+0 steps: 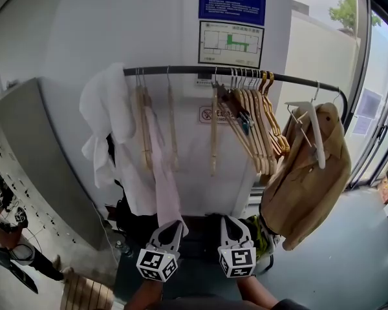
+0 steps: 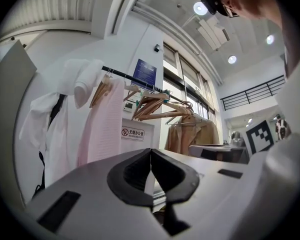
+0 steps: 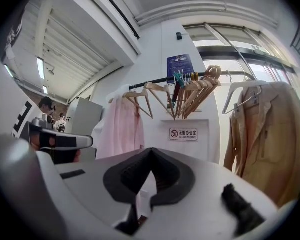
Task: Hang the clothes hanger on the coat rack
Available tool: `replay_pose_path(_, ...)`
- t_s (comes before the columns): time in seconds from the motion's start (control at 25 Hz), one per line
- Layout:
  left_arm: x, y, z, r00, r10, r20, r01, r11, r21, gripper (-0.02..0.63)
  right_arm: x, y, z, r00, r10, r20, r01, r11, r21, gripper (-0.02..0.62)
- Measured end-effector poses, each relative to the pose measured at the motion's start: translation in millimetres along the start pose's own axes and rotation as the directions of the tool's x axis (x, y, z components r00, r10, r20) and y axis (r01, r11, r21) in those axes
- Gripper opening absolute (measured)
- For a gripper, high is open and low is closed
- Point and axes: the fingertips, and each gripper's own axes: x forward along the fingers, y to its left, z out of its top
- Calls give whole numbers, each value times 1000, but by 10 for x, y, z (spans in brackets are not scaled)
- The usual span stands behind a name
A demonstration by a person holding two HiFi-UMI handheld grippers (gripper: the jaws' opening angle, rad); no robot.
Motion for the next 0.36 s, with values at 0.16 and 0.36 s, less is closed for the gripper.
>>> replay_pose_path(0.16,-18,29,-2,1000,30,-8,-29,998,57,11,-21,23,-8,1000,1,-2,-1,1000,-1,15)
replay_pose_path(0.36,-10,0,24,1000,31,-6,-30,994,101,9,-16,38,-22,1000,1,-7,-1,1000,-2,15)
